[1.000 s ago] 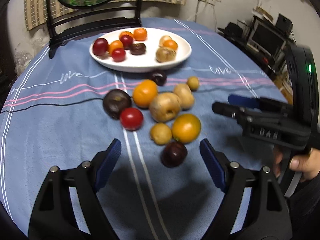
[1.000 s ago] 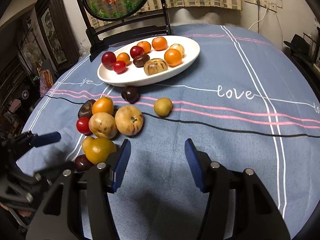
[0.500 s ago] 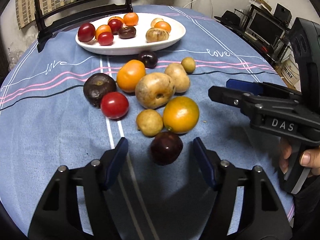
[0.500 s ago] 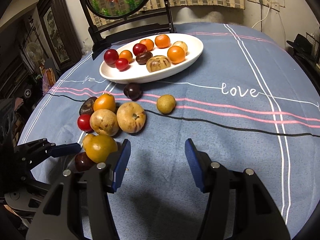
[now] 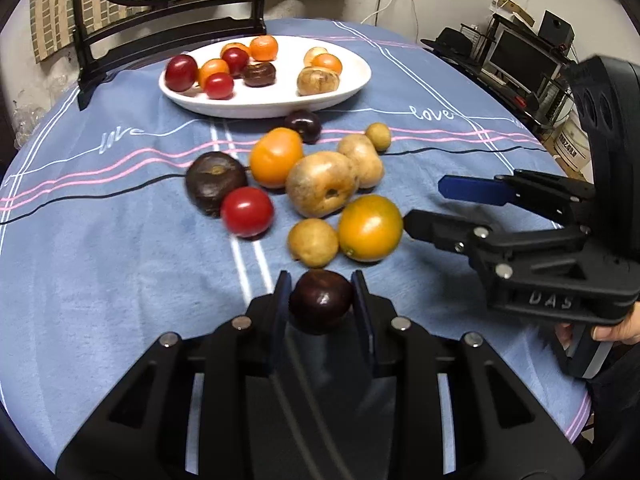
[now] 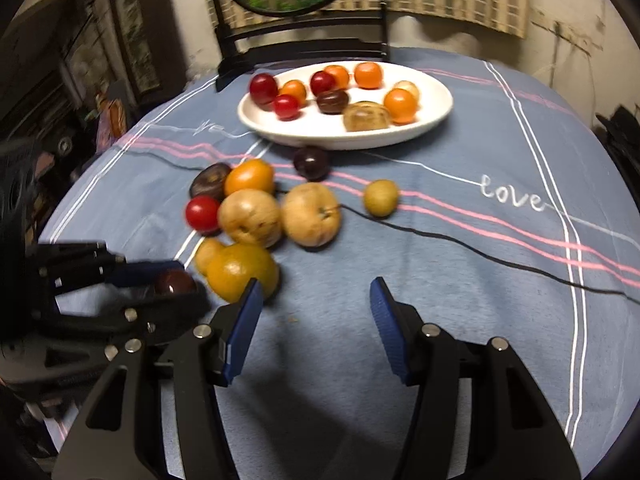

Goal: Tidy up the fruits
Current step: 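Grasp a small dark brown fruit with the left tool while the right tool approaches a yellow-green fruit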

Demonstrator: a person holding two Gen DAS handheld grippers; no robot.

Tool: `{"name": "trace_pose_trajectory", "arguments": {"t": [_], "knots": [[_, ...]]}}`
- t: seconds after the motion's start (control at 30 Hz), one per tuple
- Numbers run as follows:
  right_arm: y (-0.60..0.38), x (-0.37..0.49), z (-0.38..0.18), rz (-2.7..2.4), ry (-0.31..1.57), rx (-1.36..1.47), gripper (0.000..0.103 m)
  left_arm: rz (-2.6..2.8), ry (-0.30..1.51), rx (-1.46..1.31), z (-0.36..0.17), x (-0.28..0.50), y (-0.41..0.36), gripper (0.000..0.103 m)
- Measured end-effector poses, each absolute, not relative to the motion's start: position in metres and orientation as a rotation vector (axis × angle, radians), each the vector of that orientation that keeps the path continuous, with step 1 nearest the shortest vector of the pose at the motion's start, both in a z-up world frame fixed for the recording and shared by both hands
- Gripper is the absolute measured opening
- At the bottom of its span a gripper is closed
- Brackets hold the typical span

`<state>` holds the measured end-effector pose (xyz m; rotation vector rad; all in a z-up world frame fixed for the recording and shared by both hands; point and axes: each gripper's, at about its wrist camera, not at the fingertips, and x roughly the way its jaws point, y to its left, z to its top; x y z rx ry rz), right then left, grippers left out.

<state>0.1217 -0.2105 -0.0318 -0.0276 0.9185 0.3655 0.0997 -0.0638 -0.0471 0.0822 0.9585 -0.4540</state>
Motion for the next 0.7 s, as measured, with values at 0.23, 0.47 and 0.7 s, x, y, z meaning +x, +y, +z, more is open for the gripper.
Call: {"name": "trace_pose_trajectory", "arguments": {"t": [0.23,0.47,0.7], "knots": [[-0.197,0.117,-0.026,0.429,0.921,-0.041,0.058,-0.432,0.964,0.056,-0.048,0.099,-0.043,0.031],[-0.167,0.115,-0.035,0.451,0.955,-0.162,0.058,-0.437,0.965,0.043,-0.05,0.098,-0.038,0.031],[-0.148,0.132,-0.045,0.457,0.968,-0.201,0.057,-0.429,0.966,0.033,-0.049,0.097,-0.031,0.031]]}}
